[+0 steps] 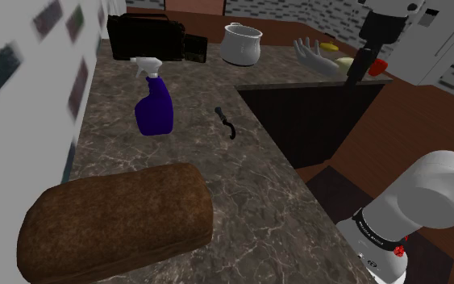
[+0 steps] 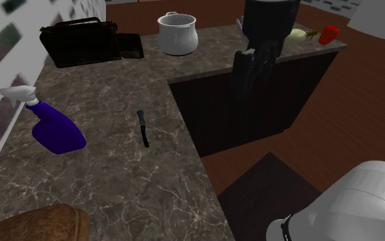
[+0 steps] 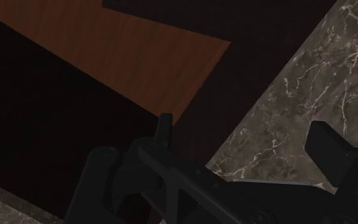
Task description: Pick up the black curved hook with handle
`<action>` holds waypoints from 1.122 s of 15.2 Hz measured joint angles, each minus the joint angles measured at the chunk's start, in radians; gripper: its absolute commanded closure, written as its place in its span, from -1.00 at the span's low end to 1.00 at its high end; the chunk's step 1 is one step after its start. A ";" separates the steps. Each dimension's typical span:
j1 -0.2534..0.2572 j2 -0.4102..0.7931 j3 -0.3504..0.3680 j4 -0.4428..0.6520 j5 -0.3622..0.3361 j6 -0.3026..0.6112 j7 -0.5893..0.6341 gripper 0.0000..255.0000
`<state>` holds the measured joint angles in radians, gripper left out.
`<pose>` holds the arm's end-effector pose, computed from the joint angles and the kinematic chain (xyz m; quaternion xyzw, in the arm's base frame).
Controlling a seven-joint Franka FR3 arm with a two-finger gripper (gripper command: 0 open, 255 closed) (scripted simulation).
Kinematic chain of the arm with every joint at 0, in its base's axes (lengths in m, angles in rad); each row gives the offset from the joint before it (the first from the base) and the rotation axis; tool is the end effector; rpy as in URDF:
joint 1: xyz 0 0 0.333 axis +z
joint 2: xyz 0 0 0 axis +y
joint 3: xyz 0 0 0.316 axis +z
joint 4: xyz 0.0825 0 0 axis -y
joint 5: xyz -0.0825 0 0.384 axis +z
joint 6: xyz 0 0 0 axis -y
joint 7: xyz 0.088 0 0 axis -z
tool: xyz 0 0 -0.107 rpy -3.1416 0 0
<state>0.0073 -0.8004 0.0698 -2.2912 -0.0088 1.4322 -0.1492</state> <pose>0.2876 0.0291 0.6126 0.9940 0.1011 -0.0312 0.0280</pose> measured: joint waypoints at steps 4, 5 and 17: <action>-0.004 0.039 0.032 -0.012 0.026 0.053 0.056 -1.00; -0.006 0.062 0.046 -0.013 0.036 0.078 0.081 -1.00; -0.038 0.401 0.228 0.038 0.106 0.394 0.409 -1.00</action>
<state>-0.0302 -0.3996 0.2975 -2.2534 0.0972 1.8258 0.2594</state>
